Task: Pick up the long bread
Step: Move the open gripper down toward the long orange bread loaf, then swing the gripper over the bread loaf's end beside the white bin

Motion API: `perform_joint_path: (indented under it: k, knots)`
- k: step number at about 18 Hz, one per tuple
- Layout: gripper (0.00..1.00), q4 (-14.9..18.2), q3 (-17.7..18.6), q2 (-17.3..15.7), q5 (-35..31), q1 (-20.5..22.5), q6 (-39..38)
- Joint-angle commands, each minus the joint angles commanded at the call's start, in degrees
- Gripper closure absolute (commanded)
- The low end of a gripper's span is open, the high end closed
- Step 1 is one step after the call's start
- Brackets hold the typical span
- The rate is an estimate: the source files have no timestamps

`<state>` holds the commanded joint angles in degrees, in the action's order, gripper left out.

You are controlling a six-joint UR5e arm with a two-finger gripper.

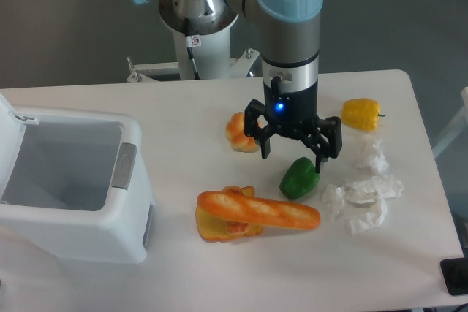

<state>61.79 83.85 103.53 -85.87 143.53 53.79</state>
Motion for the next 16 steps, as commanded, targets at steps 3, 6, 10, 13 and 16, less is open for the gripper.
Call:
perform_joint_path:
  k: [3,6,10,13,16]
  knots:
    - [0.0,-2.9,0.3,0.4,0.8,-0.1,0.0]
    - [0.0,-3.5,0.5,0.9,1.9,-0.1,0.0]
    - [0.0,-3.8,0.8,1.8,2.0,-0.3,-0.4]
    - [0.0,-3.8,2.5,2.0,2.4,-1.1,0.3]
    - [0.0,-3.8,3.9,2.8,2.2,-1.3,2.3]
